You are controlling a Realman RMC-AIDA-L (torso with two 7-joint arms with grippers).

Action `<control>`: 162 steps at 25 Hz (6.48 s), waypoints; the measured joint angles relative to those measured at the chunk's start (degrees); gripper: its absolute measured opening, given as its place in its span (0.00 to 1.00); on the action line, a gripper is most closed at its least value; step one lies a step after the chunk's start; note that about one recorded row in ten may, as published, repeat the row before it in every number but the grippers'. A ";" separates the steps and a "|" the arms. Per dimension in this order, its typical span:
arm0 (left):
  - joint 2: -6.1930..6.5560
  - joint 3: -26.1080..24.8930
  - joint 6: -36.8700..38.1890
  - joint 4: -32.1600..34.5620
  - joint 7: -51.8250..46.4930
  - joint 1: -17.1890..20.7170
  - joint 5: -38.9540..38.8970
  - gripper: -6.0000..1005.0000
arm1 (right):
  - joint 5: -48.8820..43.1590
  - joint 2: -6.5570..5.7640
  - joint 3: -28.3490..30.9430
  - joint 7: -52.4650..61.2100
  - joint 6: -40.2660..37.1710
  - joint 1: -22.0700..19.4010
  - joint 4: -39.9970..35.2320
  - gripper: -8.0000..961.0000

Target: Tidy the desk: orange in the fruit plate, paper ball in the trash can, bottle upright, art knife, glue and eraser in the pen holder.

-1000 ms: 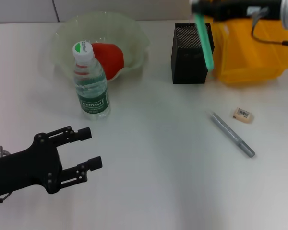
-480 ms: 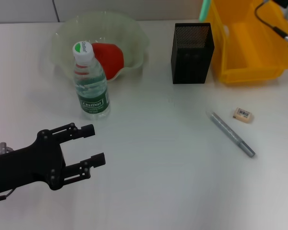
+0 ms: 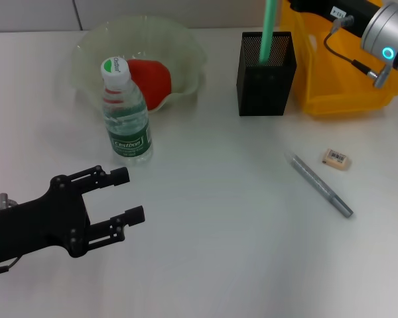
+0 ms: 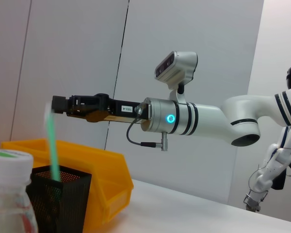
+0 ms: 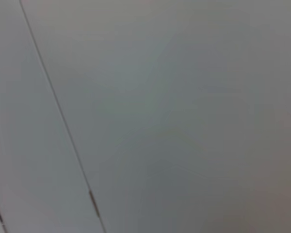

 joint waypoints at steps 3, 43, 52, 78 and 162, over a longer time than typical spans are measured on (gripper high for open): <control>0.00 -0.02 -0.02 0.06 0.01 -0.03 0.04 0.70 | -0.04 0.00 -0.01 0.10 -1.29 -0.37 0.00 0.27; -0.50 0.09 -0.16 -0.24 -0.44 -0.13 0.41 0.70 | -92.22 0.09 -20.78 58.09 -28.42 0.44 -40.21 0.54; -0.71 0.08 -0.84 -0.27 -0.46 -0.01 0.41 0.70 | -91.55 0.22 -21.23 58.00 -21.08 2.57 -30.54 0.52; -1.24 0.48 -0.23 -0.18 -0.51 0.41 0.40 0.70 | -74.65 -0.23 -4.30 66.65 -25.11 1.47 -51.89 0.34; -2.47 0.43 -0.92 -0.07 -1.04 -1.69 0.33 0.70 | -25.89 0.06 -16.42 36.05 9.65 -11.18 -38.91 0.14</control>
